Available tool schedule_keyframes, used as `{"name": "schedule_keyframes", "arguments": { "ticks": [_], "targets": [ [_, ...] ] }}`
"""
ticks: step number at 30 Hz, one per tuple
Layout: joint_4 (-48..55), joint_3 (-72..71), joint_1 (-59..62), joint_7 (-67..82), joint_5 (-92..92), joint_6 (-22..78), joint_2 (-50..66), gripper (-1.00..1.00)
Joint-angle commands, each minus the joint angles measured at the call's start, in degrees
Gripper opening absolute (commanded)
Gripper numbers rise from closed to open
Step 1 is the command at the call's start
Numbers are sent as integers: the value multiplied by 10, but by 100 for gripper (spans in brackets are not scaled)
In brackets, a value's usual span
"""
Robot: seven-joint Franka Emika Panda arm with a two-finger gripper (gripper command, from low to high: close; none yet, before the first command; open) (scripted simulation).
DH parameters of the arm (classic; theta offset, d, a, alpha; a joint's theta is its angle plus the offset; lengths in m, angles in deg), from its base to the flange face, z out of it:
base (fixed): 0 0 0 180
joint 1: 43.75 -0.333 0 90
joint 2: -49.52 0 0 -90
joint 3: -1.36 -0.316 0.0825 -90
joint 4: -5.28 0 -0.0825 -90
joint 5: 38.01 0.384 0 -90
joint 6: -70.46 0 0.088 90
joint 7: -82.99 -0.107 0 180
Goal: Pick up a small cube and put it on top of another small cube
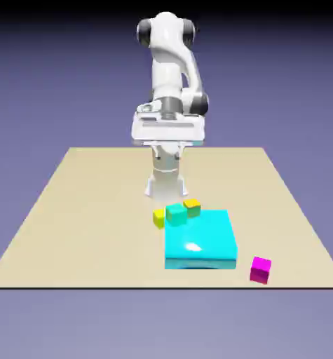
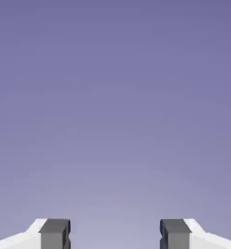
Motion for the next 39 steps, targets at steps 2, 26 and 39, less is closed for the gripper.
{"name": "schedule_keyframes", "arguments": {
  "ticks": [2,26,39],
  "targets": [
    [32,-23,9,-25,-7,32,42,0],
    [421,-297,117,-326,-94,410,540,0],
    [631,-446,175,-488,-141,616,810,0]
  ]
}}
